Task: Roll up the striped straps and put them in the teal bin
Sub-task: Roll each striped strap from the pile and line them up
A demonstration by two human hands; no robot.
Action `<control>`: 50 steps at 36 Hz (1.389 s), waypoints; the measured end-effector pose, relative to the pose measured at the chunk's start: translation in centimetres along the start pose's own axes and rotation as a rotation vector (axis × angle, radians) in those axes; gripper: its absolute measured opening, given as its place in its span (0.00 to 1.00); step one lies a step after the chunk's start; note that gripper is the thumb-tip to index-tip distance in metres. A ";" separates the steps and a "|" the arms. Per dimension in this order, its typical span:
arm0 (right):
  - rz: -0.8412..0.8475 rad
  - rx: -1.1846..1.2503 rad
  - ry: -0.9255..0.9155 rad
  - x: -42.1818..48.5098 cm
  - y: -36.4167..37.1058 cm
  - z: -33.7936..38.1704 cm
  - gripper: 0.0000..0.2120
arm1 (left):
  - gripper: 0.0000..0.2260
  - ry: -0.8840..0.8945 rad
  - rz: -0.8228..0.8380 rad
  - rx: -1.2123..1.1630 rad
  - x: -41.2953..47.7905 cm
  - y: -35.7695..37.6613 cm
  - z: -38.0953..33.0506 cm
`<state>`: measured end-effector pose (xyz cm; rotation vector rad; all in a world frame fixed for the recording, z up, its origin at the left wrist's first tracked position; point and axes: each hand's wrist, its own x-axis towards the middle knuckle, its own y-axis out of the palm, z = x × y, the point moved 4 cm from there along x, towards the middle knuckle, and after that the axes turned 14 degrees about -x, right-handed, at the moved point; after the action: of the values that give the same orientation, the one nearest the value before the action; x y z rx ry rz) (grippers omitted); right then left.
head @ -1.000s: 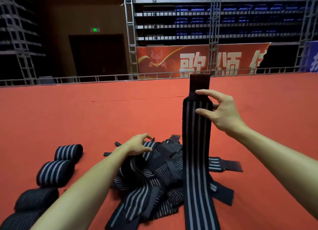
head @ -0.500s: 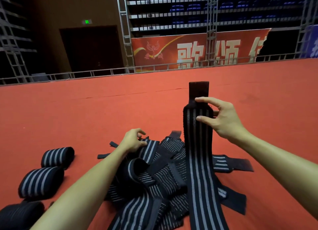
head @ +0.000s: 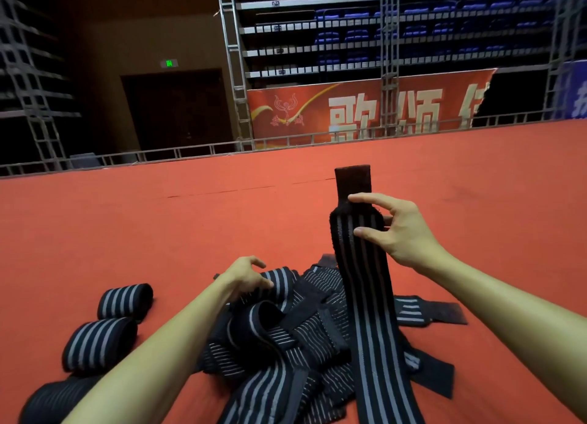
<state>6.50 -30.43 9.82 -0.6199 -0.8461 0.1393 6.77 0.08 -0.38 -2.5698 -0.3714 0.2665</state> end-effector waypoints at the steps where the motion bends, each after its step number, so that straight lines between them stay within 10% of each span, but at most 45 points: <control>1: 0.007 -0.003 -0.004 -0.1 0.1 0.1 0.26 | 0.25 -0.005 -0.006 -0.003 -0.1 0.0 0.0; 22: -0.062 0.000 0.012 0.2 -1.7 1.5 0.29 | 0.31 0.245 0.157 -0.457 -3.7 -1.4 -5.1; 31: -0.165 0.009 0.014 0.6 -5.8 6.1 0.23 | 0.23 0.630 0.063 -0.622 -10.7 -4.4 -13.0; 50: -0.210 0.029 0.079 0.4 -10.0 11.2 0.19 | 0.31 0.739 0.405 -0.462 -20.2 -4.7 -16.3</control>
<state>-2.72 -33.34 21.36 -0.5022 -0.8260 -0.0628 -9.00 -10.04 18.13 -2.9282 0.4102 -0.6993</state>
